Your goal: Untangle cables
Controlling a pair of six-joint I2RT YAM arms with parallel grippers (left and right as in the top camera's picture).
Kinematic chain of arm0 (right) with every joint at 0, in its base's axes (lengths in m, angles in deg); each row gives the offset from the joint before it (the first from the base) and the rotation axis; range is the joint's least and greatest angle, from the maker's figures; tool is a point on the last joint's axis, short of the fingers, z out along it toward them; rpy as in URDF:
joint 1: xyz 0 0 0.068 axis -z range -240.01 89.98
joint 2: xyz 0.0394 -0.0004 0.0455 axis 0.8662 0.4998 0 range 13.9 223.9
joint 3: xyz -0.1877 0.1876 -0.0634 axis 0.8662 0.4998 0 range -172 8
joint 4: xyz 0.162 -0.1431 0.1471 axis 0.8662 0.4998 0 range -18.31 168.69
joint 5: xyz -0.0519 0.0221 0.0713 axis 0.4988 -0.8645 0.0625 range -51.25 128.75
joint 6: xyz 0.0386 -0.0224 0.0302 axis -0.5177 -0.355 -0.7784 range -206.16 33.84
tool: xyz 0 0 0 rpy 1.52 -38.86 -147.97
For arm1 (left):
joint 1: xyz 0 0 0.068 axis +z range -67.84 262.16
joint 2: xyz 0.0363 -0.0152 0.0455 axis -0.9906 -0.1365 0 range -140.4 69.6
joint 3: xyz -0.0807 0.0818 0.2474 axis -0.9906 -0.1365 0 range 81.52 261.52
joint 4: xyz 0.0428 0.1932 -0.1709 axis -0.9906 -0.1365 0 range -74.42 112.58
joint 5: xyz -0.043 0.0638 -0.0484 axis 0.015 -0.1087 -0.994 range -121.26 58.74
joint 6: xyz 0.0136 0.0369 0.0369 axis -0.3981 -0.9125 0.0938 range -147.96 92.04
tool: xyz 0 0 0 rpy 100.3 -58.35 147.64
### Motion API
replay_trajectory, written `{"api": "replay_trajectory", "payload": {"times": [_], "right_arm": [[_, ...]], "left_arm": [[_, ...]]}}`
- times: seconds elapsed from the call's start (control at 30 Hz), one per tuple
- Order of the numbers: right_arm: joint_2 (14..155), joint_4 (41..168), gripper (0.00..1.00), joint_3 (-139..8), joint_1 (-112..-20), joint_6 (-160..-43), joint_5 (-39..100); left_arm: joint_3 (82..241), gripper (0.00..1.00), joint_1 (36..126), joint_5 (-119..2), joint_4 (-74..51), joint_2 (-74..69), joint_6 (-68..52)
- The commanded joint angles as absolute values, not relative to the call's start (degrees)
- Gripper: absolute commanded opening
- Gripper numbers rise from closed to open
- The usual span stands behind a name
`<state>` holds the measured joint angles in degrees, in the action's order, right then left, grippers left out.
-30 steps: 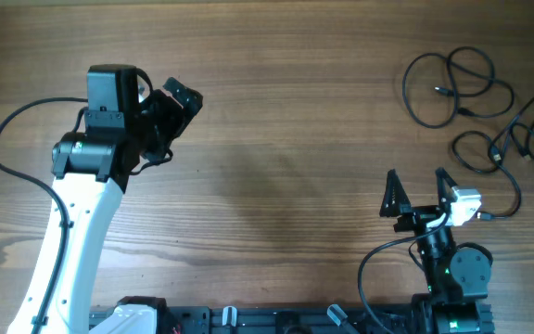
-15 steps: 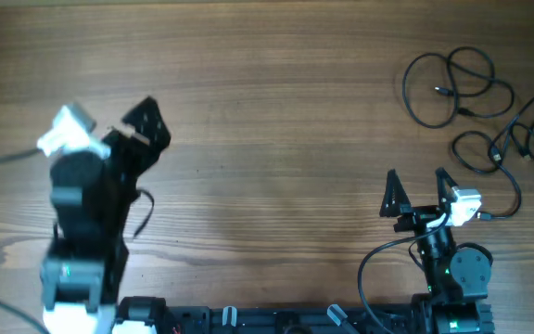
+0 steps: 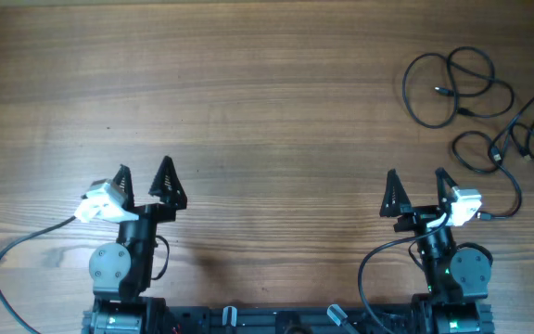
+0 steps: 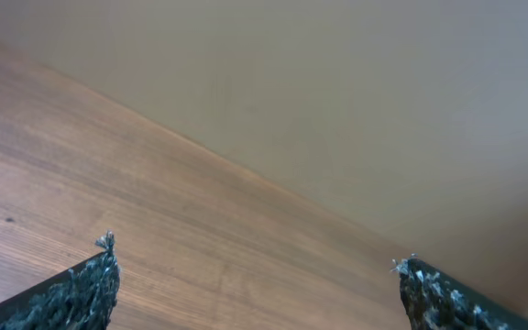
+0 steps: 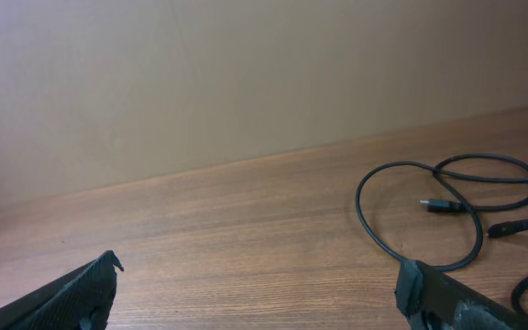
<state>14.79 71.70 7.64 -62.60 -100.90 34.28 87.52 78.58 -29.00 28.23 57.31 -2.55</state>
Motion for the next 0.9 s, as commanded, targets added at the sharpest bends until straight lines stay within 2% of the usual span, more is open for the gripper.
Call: {"api": "replay_trajectory", "payload": {"times": [0.0, 0.17, 0.4, 0.87], "right_arm": [[14.2, 71.5, 1.00, 7.7, -62.8, -101.3, 33.6], [14.2, 71.5, 1.00, 7.7, -62.8, -101.4, 33.6], [14.2, 71.5, 1.00, 7.7, -62.8, -101.4, 33.6], [14.2, 71.5, 1.00, 7.7, -62.8, -101.4, 33.6]], "left_arm": [[85.0, 1.00, 79.1, -30.3, 28.8, 61.2, -8.4], [81.8, 1.00, 79.1, -30.3, 28.2, 66.1, -9.8], [81.8, 1.00, 79.1, -30.5, 18.2, 69.4, -9.7], [81.8, 1.00, 79.1, -31.0, 18.3, 69.4, -9.5]]}}
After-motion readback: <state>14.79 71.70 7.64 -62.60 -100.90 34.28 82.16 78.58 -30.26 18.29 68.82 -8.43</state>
